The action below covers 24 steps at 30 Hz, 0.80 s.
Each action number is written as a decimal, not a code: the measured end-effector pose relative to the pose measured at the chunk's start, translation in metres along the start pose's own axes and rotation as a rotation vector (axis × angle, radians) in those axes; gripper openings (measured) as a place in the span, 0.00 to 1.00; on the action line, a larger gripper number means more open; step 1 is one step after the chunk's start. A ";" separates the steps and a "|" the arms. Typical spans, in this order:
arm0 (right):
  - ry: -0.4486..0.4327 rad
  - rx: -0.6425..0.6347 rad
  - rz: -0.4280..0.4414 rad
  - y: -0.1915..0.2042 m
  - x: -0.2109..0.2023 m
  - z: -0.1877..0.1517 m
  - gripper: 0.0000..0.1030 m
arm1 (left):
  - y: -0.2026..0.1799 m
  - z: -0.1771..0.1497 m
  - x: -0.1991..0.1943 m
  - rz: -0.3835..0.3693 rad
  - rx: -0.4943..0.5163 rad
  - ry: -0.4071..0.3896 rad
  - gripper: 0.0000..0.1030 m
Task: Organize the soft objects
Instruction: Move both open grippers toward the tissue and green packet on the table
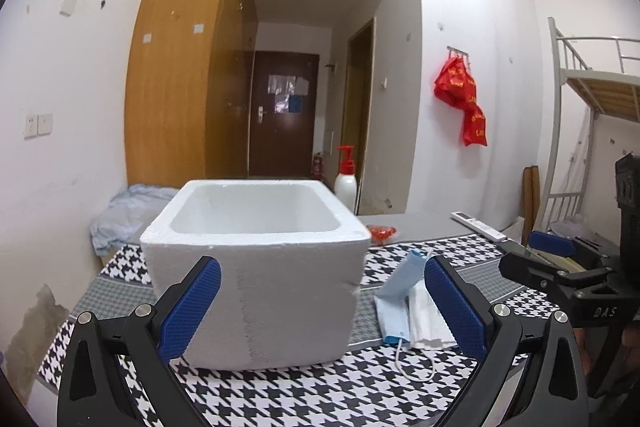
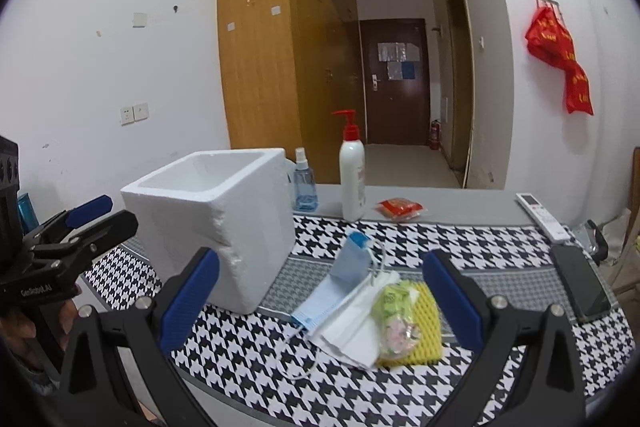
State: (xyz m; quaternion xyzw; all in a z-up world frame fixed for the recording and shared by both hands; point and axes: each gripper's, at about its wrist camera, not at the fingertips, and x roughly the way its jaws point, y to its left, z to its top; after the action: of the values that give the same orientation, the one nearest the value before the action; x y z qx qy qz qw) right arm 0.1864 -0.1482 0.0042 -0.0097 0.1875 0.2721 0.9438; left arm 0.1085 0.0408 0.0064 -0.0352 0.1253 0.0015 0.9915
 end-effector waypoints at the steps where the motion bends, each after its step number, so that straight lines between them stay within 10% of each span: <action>1: 0.001 0.000 -0.007 -0.002 -0.001 -0.001 1.00 | -0.003 0.000 0.000 -0.010 0.001 0.001 0.99; 24: 0.000 0.065 -0.110 -0.035 -0.020 -0.019 1.00 | -0.046 -0.006 0.027 -0.141 0.068 0.063 0.99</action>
State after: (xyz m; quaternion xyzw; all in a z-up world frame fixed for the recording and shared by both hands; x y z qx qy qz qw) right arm 0.1827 -0.1906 -0.0092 0.0107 0.1956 0.2136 0.9571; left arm 0.1338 -0.0058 -0.0031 -0.0105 0.1538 -0.0738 0.9853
